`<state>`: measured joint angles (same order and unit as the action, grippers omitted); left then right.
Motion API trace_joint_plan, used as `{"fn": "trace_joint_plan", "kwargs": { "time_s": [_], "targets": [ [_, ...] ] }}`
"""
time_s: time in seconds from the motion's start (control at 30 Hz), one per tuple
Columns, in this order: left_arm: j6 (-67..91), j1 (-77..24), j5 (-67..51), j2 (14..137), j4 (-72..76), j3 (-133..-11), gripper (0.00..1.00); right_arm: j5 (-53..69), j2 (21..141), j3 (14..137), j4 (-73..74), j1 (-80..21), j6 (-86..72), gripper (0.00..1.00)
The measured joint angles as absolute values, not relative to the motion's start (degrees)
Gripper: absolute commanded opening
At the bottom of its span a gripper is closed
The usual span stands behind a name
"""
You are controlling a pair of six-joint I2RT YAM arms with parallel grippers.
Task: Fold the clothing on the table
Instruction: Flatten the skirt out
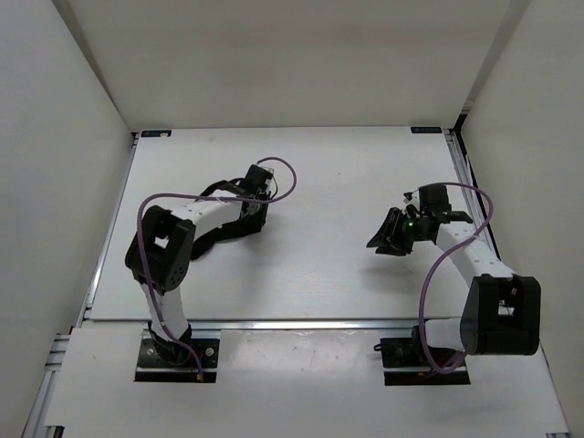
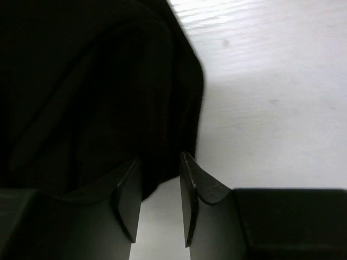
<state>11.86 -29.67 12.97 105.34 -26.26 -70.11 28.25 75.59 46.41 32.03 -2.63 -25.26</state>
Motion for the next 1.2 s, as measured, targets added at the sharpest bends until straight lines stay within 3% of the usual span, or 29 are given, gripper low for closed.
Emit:
{"fn": "trace_joint_plan", "kwargs": {
  "time_s": [0.1, 0.17, 0.37, 0.63, 0.73, 0.9, 1.0, 1.1, 1.2],
  "targets": [
    [12.2, -29.1, 15.0, 106.6, -26.0, -70.2, 0.34, 28.3, 74.8, 46.0, 32.7, -2.6, -25.1, 0.44],
    [12.6, -28.8, 16.3, 107.5, -25.6, -70.2, 0.00, 28.3, 74.4, 45.9, 33.1, -2.6, -25.1, 0.45],
    [11.2, -30.3, 15.0, 111.5, -28.9, -75.9, 0.00, 28.3, 74.3, 45.9, 33.3, -2.6, -25.0, 0.44],
    [12.6, -35.0, -8.9, 112.2, -34.5, -102.6, 0.00, 28.3, 74.3, 45.9, 33.2, -2.2, -25.0, 0.44],
    [16.2, -33.3, -19.2, 107.5, -31.8, -106.8, 0.00, 28.3, 74.3, 45.8, 32.8, -2.3, -25.1, 0.44],
    [23.6, -18.4, -32.6, 95.4, -23.8, -97.3, 0.00, 28.3, 74.6, 44.7, 32.7, -2.5, -25.1, 0.44],
    [27.0, -10.2, -36.1, 89.3, -17.0, -82.4, 0.06, 28.4, 75.3, 44.4, 32.6, -2.5, -25.1, 0.44],
    [29.2, -10.4, -38.2, 87.3, -13.8, -66.2, 0.11, 28.5, 76.3, 44.4, 32.5, -2.4, -25.0, 0.44],
    [30.2, -14.8, -38.3, 87.6, -13.8, -52.9, 0.07, 28.5, 77.0, 44.4, 32.5, -2.3, -25.0, 0.44]
  ]
}}
